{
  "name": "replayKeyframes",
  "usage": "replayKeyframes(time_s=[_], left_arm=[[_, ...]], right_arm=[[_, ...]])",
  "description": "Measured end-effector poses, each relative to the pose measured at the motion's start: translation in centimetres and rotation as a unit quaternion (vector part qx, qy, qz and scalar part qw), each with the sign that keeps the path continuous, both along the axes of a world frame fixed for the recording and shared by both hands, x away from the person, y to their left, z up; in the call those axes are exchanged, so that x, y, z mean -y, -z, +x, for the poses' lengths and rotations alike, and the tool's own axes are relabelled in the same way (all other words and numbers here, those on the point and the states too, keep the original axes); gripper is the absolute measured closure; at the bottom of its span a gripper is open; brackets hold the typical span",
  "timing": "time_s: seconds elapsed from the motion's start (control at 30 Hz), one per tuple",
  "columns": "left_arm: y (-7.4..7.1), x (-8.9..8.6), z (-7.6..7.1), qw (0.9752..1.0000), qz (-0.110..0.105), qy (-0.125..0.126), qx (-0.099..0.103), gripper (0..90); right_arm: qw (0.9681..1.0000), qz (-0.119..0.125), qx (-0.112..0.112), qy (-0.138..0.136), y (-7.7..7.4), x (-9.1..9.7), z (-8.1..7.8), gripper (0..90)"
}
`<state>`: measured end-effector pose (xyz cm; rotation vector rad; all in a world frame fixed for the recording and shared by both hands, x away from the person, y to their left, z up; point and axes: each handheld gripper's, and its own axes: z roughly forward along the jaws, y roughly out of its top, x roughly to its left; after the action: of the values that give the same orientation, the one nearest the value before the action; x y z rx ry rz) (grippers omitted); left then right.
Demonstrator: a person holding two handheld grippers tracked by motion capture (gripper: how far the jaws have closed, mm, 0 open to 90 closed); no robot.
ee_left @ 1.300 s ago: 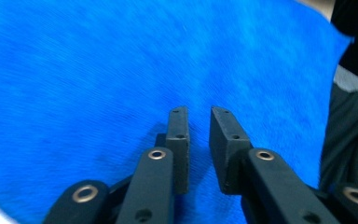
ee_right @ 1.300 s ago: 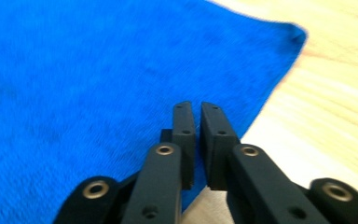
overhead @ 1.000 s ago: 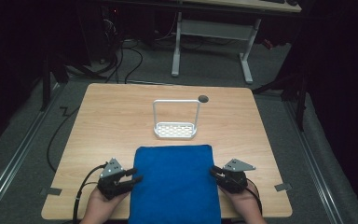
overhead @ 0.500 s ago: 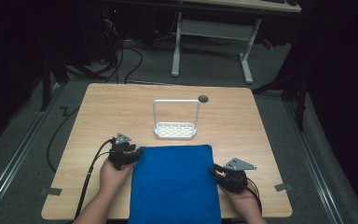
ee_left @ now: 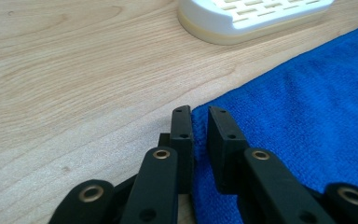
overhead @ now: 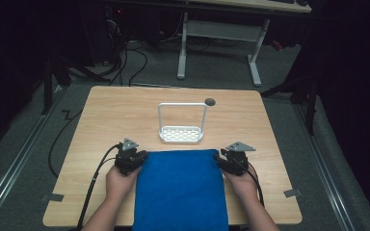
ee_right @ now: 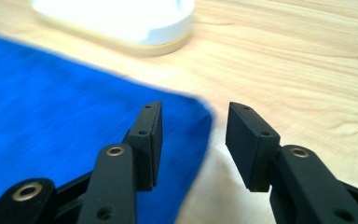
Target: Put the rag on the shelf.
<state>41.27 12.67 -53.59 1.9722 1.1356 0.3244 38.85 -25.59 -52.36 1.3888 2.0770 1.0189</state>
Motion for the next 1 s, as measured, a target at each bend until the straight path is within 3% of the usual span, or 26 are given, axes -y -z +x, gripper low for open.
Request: replayKeyframes(time_s=[0.03,0.07,0.23,0.27,0.4,0.5,0.53,0.6,0.73,0.83,0.87,0.93,0.97,1.0], left_arm=[[0.0,0.0,0.0,1.0000,0.000,0.000,0.000,80.6],[0.0,-0.1,0.1,1.0000,-0.008,-0.001,-0.004,80.6],[0.0,-0.1,0.1,1.0000,-0.007,-0.001,-0.004,80.6],[0.0,-0.1,0.0,1.0000,-0.004,0.003,-0.003,80.6],[0.0,-0.2,0.1,0.9999,-0.008,-0.001,-0.007,83.9],[0.0,-0.1,0.1,1.0000,-0.004,0.001,-0.006,85.9],[0.0,0.0,0.0,1.0000,0.002,0.005,-0.003,86.4],[0.0,0.1,0.0,1.0000,0.003,0.006,-0.001,86.9],[0.0,0.0,0.0,1.0000,0.002,0.008,-0.003,87.2],[-0.1,-0.1,-0.3,0.9998,-0.010,0.008,0.014,87.1],[-0.2,-0.4,-0.4,0.9996,-0.019,0.009,0.019,87.0],[-0.3,-0.5,-0.5,0.9995,-0.025,0.009,0.018,86.9],[-0.4,-0.8,-0.7,0.9990,-0.040,0.004,0.018,87.0],[-0.4,-0.8,-0.7,0.9990,-0.040,0.004,0.018,87.1]], right_arm=[[1.0000,0.000,0.000,0.000,0.0,0.0,0.0,56.7],[0.9998,0.014,-0.013,0.006,0.3,0.1,1.0,56.8],[0.9997,-0.012,-0.023,-0.003,0.7,-0.6,1.7,56.9],[0.9996,-0.021,-0.020,-0.006,0.7,-0.9,1.5,63.3],[0.9990,-0.037,-0.020,-0.016,0.6,-1.4,1.2,72.0],[0.9991,-0.032,-0.024,-0.015,0.6,-1.5,1.3,76.9],[0.9990,-0.029,-0.025,-0.021,0.6,-1.4,1.3,83.5],[0.9990,-0.007,-0.038,-0.021,0.5,-1.1,1.5,87.3],[0.9994,-0.011,-0.021,-0.027,0.7,-1.2,1.0,88.1],[0.9994,-0.008,-0.012,-0.031,0.6,-1.3,0.7,88.1],[0.9994,-0.010,0.000,-0.035,0.4,-1.3,0.4,88.1],[0.9993,-0.010,0.005,-0.036,0.3,-1.4,0.2,88.1],[0.9989,-0.008,0.018,-0.042,0.0,-1.5,-0.2,88.1],[0.9987,-0.003,0.025,-0.043,-0.3,-1.5,-0.3,88.2]])
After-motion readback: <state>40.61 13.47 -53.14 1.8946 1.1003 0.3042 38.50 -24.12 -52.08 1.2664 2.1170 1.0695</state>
